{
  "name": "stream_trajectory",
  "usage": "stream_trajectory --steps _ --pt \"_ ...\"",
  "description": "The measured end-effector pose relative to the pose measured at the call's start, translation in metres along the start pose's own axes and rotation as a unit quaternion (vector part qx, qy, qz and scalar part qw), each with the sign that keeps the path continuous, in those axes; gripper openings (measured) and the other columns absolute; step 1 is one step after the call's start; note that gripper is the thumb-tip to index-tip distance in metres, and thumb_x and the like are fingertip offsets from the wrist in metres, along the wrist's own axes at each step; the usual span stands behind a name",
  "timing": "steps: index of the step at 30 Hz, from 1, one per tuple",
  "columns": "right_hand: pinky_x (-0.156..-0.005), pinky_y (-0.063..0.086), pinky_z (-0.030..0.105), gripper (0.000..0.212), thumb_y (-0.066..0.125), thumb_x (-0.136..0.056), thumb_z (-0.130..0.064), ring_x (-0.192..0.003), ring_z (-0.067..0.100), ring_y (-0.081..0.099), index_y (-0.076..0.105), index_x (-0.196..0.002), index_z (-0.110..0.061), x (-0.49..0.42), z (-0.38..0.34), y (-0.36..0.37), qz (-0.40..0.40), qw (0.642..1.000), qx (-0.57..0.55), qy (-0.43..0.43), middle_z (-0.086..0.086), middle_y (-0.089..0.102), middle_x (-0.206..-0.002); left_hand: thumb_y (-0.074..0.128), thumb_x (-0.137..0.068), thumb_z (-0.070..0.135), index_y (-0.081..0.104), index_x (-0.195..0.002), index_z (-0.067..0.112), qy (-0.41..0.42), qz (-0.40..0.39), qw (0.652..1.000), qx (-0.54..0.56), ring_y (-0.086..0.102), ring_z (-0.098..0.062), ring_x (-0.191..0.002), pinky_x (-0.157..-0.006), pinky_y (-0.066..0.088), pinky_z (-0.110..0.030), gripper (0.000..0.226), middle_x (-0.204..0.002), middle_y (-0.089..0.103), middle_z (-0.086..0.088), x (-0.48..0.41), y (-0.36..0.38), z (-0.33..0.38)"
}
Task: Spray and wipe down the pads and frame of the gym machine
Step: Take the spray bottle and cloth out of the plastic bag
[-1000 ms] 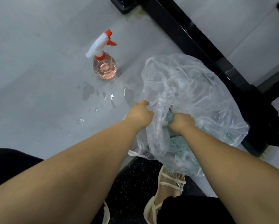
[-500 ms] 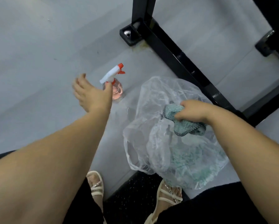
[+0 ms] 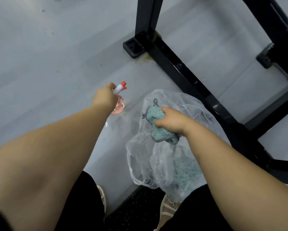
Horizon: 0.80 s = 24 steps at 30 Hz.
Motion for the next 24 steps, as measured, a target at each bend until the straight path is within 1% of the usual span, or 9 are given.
stream_trajectory --steps 1,3,6,9,12,14,18,20,24 --pt "-0.079 0.049 0.029 0.045 0.063 -0.082 -0.018 -0.097 0.027 0.061 0.048 -0.124 -0.013 0.003 0.0 -0.001 0.002 1.0 -0.003 0.0 0.011 0.06 -0.113 0.046 -0.094 0.013 0.052 -0.106 0.018 -0.005 -0.006 1.0 -0.015 0.054 -0.02 -0.065 -0.05 0.035 -0.026 0.014 -0.073 0.056 0.002 0.004 -0.004 0.002" --pt "-0.085 0.049 0.031 0.049 0.065 -0.083 -0.019 -0.101 0.026 0.059 0.046 -0.127 -0.013 0.013 -0.001 -0.002 0.009 1.0 -0.02 -0.005 0.009 0.06 -0.115 0.046 -0.096 0.022 0.049 -0.101 0.021 -0.019 -0.013 0.999 -0.034 0.048 -0.021 -0.063 -0.051 0.031 -0.029 0.006 -0.066 0.049 0.004 0.02 -0.015 0.007" --pt "-0.087 0.049 0.034 0.047 0.065 -0.084 -0.02 -0.102 0.023 0.06 0.045 -0.125 -0.014 0.051 -0.009 -0.014 0.021 0.997 -0.07 -0.014 0.005 0.06 -0.112 0.042 -0.098 0.038 0.053 -0.099 0.021 -0.003 -0.017 1.0 -0.023 0.054 -0.02 -0.065 -0.056 0.037 -0.029 0.021 -0.075 0.061 -0.002 0.058 -0.053 0.036" --pt "-0.086 0.045 0.027 0.062 0.067 -0.084 -0.02 -0.103 0.016 0.056 0.035 -0.137 -0.016 0.108 -0.023 -0.03 0.003 0.992 -0.126 -0.004 0.001 0.056 -0.12 0.042 -0.099 0.029 0.052 -0.091 0.03 0.017 -0.028 0.999 -0.016 0.054 -0.006 -0.053 -0.047 0.033 -0.018 0.012 -0.066 0.056 0.012 0.118 -0.099 0.072" --pt "-0.094 0.032 0.02 0.082 0.068 -0.084 -0.022 -0.126 0.017 0.043 0.016 -0.148 -0.023 0.169 -0.051 -0.061 0.016 0.985 -0.172 -0.019 0.0 0.039 -0.145 0.049 -0.095 0.022 0.061 -0.108 0.027 0.061 -0.023 0.996 -0.057 0.057 -0.023 -0.071 -0.057 0.037 -0.027 0.018 -0.076 0.061 0.005 0.178 -0.145 0.116" --pt "-0.094 0.028 0.018 0.087 0.067 -0.085 -0.022 -0.134 0.014 0.034 0.009 -0.149 -0.033 0.208 -0.075 -0.081 0.016 0.982 -0.18 -0.046 -0.004 0.031 -0.15 0.053 -0.092 0.021 0.061 -0.117 0.028 0.077 -0.023 0.994 -0.073 0.056 -0.026 -0.076 -0.063 0.039 -0.029 0.026 -0.088 0.066 -0.003 0.212 -0.172 0.143" --pt "-0.097 0.022 0.013 0.061 0.06 -0.09 -0.021 -0.134 0.009 0.033 0.033 -0.142 -0.038 0.293 -0.128 -0.133 0.04 0.979 -0.167 -0.112 -0.009 0.039 -0.144 0.058 -0.09 0.021 0.062 -0.118 0.03 0.121 -0.042 0.99 -0.06 0.056 -0.019 -0.084 -0.067 0.039 -0.027 0.03 -0.097 0.068 0.0 0.292 -0.236 0.219" --pt "-0.095 0.023 0.01 0.05 0.059 -0.09 -0.019 -0.126 0.003 0.039 0.044 -0.135 -0.035 0.336 -0.152 -0.168 0.079 0.974 -0.162 -0.135 -0.009 0.046 -0.135 0.059 -0.089 0.022 0.063 -0.117 0.03 0.147 -0.047 0.987 -0.055 0.057 -0.018 -0.081 -0.066 0.041 -0.027 0.029 -0.091 0.067 0.003 0.325 -0.263 0.259" --pt "-0.091 0.031 0.009 0.066 0.07 -0.079 -0.02 -0.111 -0.003 0.038 0.04 -0.136 -0.033 0.414 -0.182 -0.229 0.108 0.96 -0.202 -0.163 -0.009 0.039 -0.127 0.059 -0.089 0.025 0.065 -0.111 0.032 0.178 -0.047 0.982 -0.032 0.052 -0.008 -0.062 -0.055 0.039 -0.022 0.024 -0.068 0.057 0.016 0.378 -0.302 0.336"
Point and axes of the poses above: each hand's wrist, its own x-axis away from the middle knuckle, its own y-axis out of the palm, z = x × y, the point moved 10 cm from there along -x, towards the middle knuckle
